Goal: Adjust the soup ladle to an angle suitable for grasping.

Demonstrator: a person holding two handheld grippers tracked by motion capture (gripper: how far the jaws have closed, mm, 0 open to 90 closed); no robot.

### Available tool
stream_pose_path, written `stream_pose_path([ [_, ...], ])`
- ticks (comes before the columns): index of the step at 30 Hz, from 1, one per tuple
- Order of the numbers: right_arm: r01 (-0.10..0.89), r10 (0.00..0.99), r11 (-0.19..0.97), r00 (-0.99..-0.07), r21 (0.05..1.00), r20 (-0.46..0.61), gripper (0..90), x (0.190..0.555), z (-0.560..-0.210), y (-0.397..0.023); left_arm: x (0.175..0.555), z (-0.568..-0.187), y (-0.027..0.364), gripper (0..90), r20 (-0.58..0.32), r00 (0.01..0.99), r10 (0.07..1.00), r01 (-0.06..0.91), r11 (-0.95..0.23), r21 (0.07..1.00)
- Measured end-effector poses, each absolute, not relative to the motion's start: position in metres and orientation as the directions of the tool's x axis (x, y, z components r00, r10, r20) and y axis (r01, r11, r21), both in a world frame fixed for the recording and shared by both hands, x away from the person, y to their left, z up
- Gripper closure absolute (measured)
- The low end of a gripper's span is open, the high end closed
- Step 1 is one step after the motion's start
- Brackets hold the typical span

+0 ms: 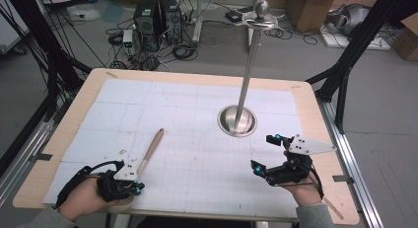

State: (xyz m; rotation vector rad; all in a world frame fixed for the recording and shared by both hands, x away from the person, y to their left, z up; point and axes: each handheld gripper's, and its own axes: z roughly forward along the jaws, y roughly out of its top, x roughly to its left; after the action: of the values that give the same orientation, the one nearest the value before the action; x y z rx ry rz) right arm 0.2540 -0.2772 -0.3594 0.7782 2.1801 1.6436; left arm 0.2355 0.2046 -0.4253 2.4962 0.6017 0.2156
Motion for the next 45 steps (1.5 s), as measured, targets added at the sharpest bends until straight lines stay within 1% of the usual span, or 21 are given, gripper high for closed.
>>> stream_pose_path([
  [2, 0.239, 0.584, 0.198, -0.808, 0.95, 0.082, 0.1, 0.254, -0.36, -0.277, 0.238, -0.425, 0.211, 90.0, 0.013, 0.88, 0.475, 0.389, -0.734, 0.556],
  [9, 0.243, 0.581, 0.203, -0.81, 0.949, 0.083, 0.1, 0.254, -0.36, -0.276, 0.243, -0.423, 0.22, 90.0, 0.035, 0.878, 0.478, 0.388, -0.753, 0.531],
  [19, 0.239, 0.58, 0.204, -0.811, 0.949, 0.079, 0.1, 0.255, -0.36, -0.276, 0.251, -0.419, 0.227, 90.0, 0.058, 0.865, 0.499, 0.42, -0.781, 0.461],
  [26, 0.246, 0.584, 0.201, -0.807, 0.948, 0.086, 0.1, 0.255, -0.36, -0.276, 0.254, -0.417, 0.234, 90.0, 0.078, 0.852, 0.517, 0.437, -0.787, 0.435],
  [30, 0.247, 0.582, 0.202, -0.809, 0.948, 0.087, 0.1, 0.255, -0.36, -0.275, 0.255, -0.417, 0.238, 90.0, 0.089, 0.843, 0.53, 0.448, -0.785, 0.428],
  [34, 0.246, 0.58, 0.205, -0.81, 0.947, 0.085, 0.1, 0.255, -0.36, -0.275, 0.258, -0.418, 0.247, 90.0, 0.09, 0.82, 0.566, 0.479, -0.763, 0.435],
  [38, 0.243, 0.579, 0.207, -0.811, 0.948, 0.081, 0.2, 0.255, -0.36, -0.275, 0.262, -0.417, 0.253, 90.0, 0.108, 0.81, 0.577, 0.49, -0.766, 0.417],
  [45, 0.248, 0.579, 0.206, -0.811, 0.946, 0.087, 0.1, 0.255, -0.361, -0.274, 0.268, -0.418, 0.266, 90.0, 0.102, 0.776, 0.622, 0.531, -0.733, 0.426],
])
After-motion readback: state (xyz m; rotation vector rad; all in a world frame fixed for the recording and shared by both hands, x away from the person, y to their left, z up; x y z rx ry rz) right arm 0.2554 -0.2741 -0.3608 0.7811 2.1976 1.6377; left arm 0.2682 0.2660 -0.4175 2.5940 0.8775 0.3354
